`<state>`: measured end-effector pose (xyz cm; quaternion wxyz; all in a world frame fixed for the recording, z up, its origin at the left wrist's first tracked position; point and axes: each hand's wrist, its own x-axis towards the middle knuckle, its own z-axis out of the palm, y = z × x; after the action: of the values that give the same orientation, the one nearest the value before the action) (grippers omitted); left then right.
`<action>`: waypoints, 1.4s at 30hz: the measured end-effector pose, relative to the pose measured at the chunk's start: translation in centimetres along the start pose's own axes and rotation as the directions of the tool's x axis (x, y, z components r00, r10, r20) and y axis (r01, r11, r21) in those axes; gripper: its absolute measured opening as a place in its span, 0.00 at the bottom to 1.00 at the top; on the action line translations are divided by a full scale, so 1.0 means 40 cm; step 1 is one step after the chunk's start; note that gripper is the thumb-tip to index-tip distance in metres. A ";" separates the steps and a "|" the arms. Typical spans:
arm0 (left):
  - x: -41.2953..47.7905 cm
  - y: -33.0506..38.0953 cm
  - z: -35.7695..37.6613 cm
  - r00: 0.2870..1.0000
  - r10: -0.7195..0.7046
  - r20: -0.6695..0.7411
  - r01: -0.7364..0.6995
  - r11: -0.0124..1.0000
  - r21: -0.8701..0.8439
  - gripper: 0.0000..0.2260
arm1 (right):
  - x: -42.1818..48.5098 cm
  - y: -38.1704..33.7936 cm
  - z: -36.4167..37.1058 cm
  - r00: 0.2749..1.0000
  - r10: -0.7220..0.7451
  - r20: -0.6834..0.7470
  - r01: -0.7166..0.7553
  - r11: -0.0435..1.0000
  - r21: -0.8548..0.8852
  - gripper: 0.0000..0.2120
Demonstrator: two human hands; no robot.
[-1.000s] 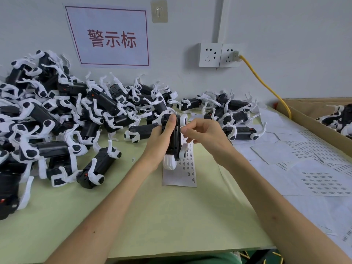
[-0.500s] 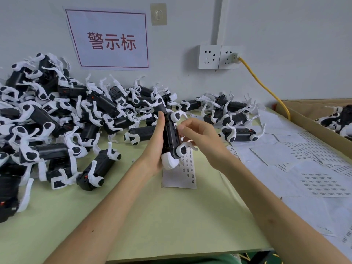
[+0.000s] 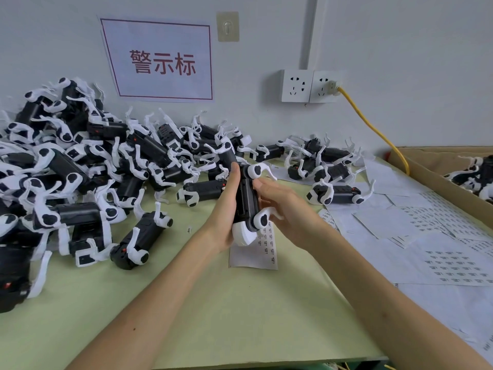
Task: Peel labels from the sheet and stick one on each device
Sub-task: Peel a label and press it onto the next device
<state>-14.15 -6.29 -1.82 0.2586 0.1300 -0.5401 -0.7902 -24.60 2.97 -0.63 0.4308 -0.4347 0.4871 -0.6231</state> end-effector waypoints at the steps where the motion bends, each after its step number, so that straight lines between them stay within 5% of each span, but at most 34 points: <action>1: -0.001 0.000 0.002 1.000 0.002 0.005 -0.002 1.000 0.008 0.31 | -0.002 -0.003 -0.003 1.000 0.014 0.024 -0.015 1.000 0.019 0.12; 14: -0.011 0.000 0.001 0.998 -0.005 0.069 -0.001 0.997 0.082 0.33 | -0.001 -0.003 -0.028 0.987 0.155 0.041 -0.160 0.974 0.159 0.07; 38: 0.003 -0.001 -0.012 0.997 -0.071 0.036 0.075 0.991 -0.109 0.34 | 0.017 0.016 -0.013 0.998 -0.015 -0.060 0.012 0.998 -0.054 0.13; 42: 0.006 -0.001 -0.018 0.997 -0.063 0.050 0.069 0.988 -0.139 0.33 | 0.022 0.019 -0.005 0.969 -0.082 -0.232 0.043 0.985 -0.168 0.17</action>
<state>-14.00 -6.96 -2.13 0.2283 0.1111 -0.4844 -0.8372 -24.92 2.04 -1.32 0.3128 -0.4055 0.5700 -0.6425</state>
